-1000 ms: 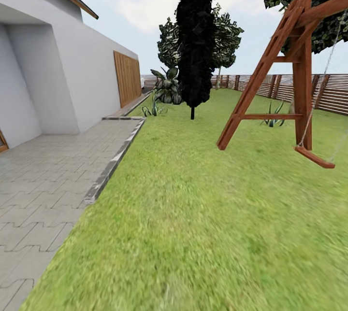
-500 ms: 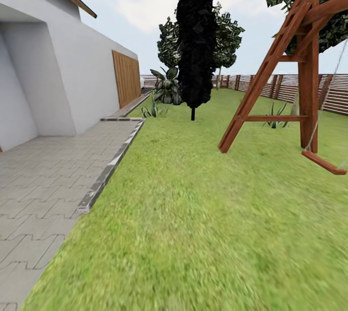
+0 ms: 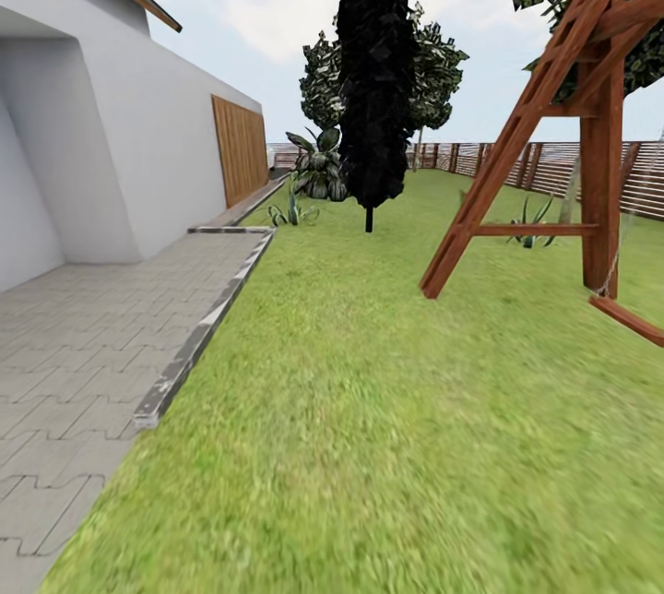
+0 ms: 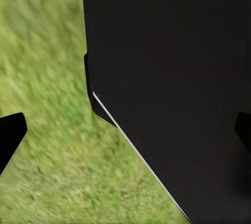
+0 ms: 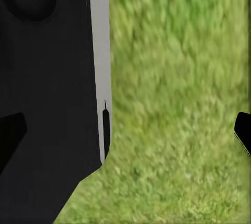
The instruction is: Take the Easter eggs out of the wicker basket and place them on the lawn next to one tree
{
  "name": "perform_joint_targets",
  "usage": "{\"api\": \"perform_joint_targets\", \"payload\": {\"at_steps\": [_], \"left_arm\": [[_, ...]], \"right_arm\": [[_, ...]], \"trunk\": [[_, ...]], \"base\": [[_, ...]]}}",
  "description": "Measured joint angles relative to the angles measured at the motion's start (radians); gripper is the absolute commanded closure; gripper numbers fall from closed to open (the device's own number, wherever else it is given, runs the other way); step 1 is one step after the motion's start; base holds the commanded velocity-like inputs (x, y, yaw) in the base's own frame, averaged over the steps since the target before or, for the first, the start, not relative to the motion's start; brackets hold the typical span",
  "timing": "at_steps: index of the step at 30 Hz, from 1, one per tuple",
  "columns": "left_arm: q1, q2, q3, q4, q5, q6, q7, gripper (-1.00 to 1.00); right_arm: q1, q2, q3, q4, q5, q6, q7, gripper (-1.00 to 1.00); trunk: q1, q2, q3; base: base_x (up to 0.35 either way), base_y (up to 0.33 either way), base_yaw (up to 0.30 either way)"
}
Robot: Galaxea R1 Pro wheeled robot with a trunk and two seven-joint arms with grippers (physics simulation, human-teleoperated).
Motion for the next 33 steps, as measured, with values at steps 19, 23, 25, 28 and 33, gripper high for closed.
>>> {"api": "perform_joint_targets", "payload": {"at_steps": [19, 23, 25, 28, 33], "left_arm": [[0.0, 0.0, 0.0, 0.0, 0.0, -0.001, 0.0, -1.0], [0.0, 0.0, 0.0, 0.0, 0.0, -0.001, 0.0, -1.0], [0.0, 0.0, 0.0, 0.0, 0.0, -0.001, 0.0, -1.0], [0.0, 0.0, 0.0, 0.0, 0.0, 0.0, -0.001, -1.0], [0.0, 0.0, 0.0, 0.0, 0.0, 0.0, 0.0, -1.0]], "right_arm": [[0.0, 0.0, 0.0, 0.0, 0.0, 0.0, 0.0, -1.0], [0.0, 0.0, 0.0, 0.0, 0.0, 0.001, 0.0, -1.0], [0.0, 0.0, 0.0, 0.0, 0.0, 0.002, 0.0, -1.0], [0.0, 0.0, 0.0, 0.0, 0.0, 0.003, 0.0, -1.0], [0.0, 0.0, 0.0, 0.0, 0.0, 0.003, 0.0, -1.0]], "trunk": [[0.0, 0.0, 0.0], [0.0, 0.0, 0.0], [0.0, 0.0, 0.0], [0.0, 0.0, 0.0], [0.0, 0.0, 0.0]], "base": [[0.345, 0.0, 0.0], [0.345, 0.0, 0.0], [0.345, 0.0, 0.0], [0.345, 0.0, 0.0], [0.345, 0.0, 0.0]]}}
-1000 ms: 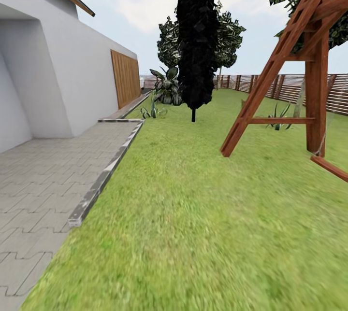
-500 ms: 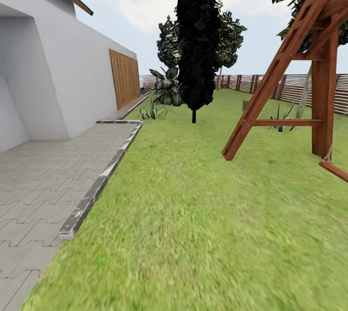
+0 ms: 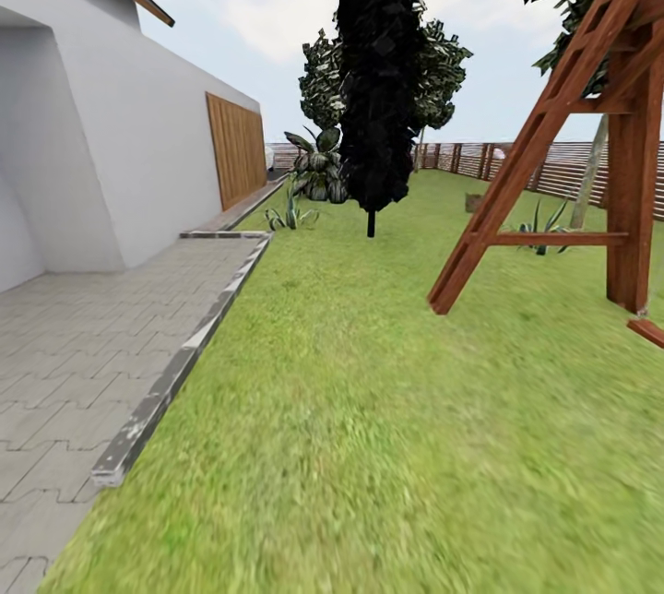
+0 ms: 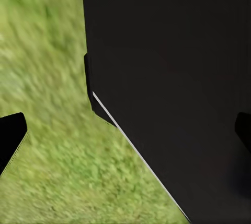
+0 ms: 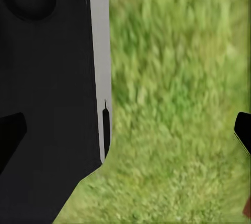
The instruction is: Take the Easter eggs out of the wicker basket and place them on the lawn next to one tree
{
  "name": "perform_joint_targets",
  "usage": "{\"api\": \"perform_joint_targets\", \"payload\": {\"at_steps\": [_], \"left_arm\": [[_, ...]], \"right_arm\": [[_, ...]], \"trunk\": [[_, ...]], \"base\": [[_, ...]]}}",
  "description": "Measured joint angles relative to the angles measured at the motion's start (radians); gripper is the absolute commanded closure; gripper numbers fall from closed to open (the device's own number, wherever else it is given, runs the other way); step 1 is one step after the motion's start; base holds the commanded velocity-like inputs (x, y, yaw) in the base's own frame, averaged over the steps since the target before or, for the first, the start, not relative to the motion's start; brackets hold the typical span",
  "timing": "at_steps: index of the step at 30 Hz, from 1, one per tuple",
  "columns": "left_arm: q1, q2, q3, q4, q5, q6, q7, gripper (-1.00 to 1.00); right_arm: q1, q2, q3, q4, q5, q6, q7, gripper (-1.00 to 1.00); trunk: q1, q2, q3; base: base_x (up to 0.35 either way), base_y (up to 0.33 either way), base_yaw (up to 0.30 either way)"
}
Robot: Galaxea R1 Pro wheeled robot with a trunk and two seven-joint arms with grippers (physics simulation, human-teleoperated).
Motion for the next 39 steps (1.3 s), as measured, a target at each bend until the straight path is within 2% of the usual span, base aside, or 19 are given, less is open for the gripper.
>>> {"api": "perform_joint_targets", "payload": {"at_steps": [39], "left_arm": [[0.0, 0.0, 0.0, 0.0, 0.0, 0.0, 0.0, -1.0]], "right_arm": [[0.0, 0.0, 0.0, 0.0, 0.0, 0.0, 0.0, -1.0]], "trunk": [[0.0, 0.0, 0.0]], "base": [[0.345, 0.0, 0.0]]}}
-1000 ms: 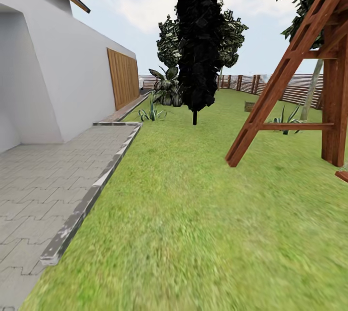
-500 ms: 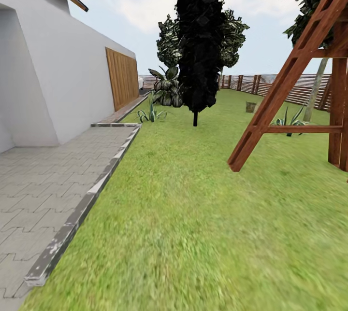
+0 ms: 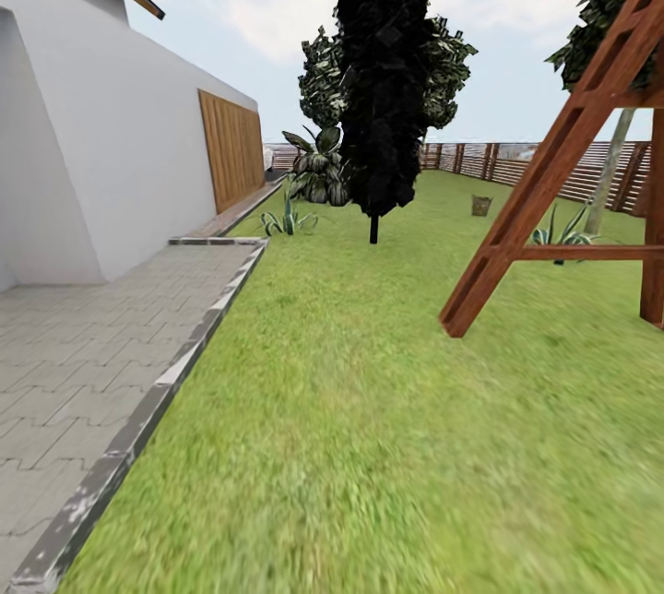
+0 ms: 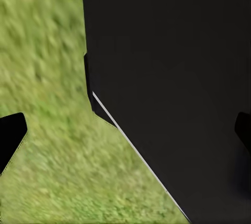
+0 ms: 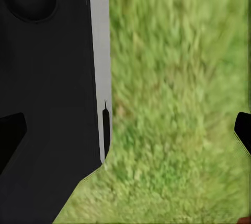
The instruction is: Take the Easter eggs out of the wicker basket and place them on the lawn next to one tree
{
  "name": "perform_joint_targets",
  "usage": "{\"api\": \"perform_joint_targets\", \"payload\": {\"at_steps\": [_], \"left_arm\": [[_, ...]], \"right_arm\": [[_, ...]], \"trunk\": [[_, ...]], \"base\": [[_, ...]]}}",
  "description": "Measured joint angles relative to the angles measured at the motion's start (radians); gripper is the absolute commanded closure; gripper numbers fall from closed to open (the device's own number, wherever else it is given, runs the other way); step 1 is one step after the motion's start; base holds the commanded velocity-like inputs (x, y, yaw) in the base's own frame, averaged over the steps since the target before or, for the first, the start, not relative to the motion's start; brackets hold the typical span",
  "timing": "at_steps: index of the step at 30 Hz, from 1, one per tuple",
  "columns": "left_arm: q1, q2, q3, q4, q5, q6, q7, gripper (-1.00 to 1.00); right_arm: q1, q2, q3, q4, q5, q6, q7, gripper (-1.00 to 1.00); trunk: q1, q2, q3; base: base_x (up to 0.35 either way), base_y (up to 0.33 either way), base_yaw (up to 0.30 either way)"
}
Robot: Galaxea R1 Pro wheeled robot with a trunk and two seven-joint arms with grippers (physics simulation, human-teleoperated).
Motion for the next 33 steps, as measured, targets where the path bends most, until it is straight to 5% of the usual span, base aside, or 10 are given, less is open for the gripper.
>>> {"api": "perform_joint_targets", "payload": {"at_steps": [33], "left_arm": [[0.0, 0.0, 0.0, 0.0, 0.0, -0.001, 0.0, -1.0]], "right_arm": [[0.0, -0.001, -0.001, 0.0, -0.001, -0.003, 0.0, -1.0]], "trunk": [[0.0, 0.0, 0.001]], "base": [[0.345, 0.0, 0.051]]}}
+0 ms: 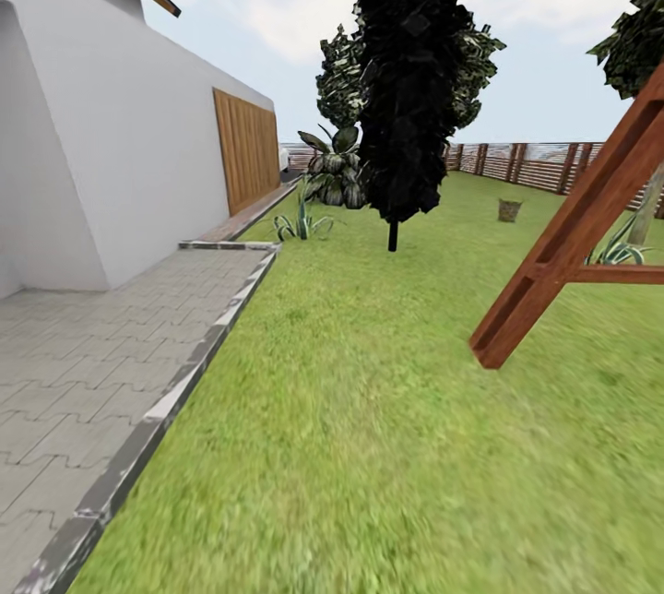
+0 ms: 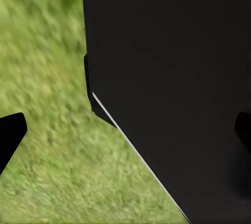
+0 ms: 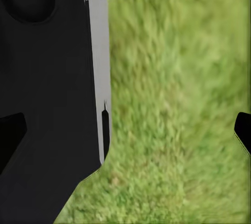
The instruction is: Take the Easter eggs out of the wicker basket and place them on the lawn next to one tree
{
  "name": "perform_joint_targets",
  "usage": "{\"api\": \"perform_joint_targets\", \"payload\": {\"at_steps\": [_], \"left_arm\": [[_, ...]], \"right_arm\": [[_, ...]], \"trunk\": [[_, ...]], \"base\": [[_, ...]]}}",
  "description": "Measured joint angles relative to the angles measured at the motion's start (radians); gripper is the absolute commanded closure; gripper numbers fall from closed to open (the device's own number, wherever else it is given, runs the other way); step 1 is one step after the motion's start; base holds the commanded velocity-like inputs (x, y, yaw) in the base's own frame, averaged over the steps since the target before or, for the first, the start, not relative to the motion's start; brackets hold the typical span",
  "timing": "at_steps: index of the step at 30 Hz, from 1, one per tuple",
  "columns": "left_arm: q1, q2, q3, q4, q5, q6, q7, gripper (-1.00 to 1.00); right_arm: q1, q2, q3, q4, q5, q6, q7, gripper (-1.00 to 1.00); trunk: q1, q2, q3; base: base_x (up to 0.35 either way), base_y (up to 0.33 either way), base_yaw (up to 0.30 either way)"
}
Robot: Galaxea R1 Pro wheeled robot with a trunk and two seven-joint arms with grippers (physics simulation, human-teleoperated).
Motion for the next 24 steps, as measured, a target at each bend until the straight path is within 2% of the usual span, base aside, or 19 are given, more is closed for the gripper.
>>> {"api": "perform_joint_targets", "payload": {"at_steps": [24], "left_arm": [[0.0, 0.0, 0.0, 0.0, 0.0, 0.0, 0.0, -1.0]], "right_arm": [[0.0, 0.0, 0.0, 0.0, 0.0, 0.0, 0.0, -1.0]], "trunk": [[0.0, 0.0, 0.0]], "base": [[0.345, 0.0, 0.0]]}}
